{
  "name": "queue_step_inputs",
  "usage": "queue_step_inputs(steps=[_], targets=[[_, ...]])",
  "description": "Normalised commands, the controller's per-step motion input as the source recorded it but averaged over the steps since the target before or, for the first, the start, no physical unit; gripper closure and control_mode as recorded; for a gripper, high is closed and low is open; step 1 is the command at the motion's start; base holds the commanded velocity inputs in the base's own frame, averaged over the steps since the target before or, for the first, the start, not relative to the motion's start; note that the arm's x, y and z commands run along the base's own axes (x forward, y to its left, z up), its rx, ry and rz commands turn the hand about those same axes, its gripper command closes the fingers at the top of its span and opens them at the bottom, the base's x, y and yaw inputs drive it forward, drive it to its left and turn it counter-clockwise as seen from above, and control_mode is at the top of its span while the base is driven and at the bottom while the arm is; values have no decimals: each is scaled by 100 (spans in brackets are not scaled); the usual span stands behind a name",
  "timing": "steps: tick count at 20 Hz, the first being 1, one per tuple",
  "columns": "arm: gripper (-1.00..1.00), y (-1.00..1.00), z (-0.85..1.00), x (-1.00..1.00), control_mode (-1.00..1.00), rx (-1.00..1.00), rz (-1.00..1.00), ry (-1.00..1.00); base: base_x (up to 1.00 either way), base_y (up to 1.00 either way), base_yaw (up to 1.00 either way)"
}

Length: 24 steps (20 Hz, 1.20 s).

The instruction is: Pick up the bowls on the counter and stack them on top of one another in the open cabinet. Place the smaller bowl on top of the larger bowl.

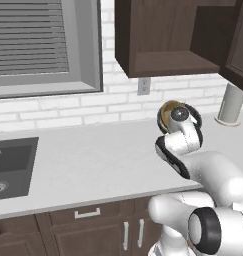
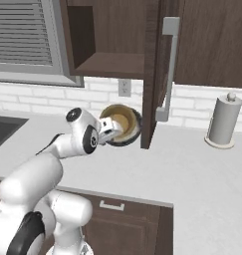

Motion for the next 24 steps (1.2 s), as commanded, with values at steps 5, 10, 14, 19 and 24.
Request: queue_step_inputs(steps=[5, 10, 14, 19, 24], targets=[[100, 5, 100, -33, -100, -4, 5, -28, 0, 0, 0], [100, 1, 100, -37, -100, -2, 6, -13, 0, 0, 0], [100, 0, 100, -40, -100, 0, 4, -2, 0, 0, 0], [100, 1, 100, -40, -100, 0, 8, 2, 0, 0, 0], [100, 1, 99, 33, -100, -2, 13, 0, 0, 0, 0]])
